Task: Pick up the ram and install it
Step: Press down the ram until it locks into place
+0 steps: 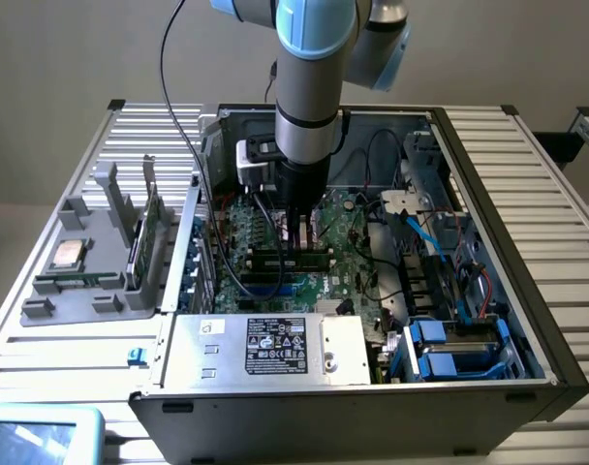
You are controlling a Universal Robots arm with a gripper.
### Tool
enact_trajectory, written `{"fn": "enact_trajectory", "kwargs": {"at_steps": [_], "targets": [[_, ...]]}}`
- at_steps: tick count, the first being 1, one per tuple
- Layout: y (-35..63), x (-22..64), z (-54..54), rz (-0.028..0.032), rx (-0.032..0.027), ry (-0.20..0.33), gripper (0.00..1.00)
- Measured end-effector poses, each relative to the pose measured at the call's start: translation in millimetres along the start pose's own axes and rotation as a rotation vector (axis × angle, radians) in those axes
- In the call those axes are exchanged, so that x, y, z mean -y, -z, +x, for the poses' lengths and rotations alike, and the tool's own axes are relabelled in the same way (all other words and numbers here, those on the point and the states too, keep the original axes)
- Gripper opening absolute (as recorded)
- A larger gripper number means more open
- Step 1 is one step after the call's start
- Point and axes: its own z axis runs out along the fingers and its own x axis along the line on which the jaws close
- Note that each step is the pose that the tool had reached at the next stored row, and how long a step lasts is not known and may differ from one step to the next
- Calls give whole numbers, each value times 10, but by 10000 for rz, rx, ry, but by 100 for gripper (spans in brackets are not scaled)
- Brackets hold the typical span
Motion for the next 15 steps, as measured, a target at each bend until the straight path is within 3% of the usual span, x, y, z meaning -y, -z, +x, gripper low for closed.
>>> {"fn": "enact_trajectory", "kwargs": {"at_steps": [15], "targets": [[-4,0,0,3,43,1,9]]}}
